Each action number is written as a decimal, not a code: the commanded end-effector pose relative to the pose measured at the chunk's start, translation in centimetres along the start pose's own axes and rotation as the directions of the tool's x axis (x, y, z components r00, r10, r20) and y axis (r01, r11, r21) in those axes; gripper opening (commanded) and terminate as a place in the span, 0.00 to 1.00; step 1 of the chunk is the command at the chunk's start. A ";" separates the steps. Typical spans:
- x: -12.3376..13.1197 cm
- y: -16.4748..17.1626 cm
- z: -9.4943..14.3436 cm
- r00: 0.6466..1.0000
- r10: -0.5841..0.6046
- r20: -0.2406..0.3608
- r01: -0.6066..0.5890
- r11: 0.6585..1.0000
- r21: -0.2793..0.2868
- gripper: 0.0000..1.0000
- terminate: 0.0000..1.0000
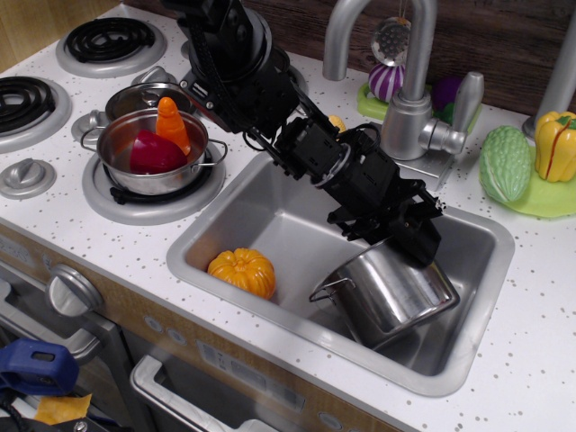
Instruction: Flip pot upright in sink
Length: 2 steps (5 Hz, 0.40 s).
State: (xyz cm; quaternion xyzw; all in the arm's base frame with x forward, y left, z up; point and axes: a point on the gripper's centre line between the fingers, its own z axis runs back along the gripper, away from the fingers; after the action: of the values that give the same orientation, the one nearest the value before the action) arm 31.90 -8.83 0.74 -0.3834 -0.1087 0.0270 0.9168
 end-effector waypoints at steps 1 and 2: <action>0.6 -1.2 0.0 0.996 -0.083 0.021 0.078 0.980 0.183 0.00 0.00; 0.7 -1.2 0.3 0.993 -0.116 -0.008 0.113 0.944 0.311 0.00 0.00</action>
State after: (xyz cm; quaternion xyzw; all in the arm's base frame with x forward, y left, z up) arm 31.45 -9.51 -0.15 -0.1779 -0.1059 -0.0186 0.9782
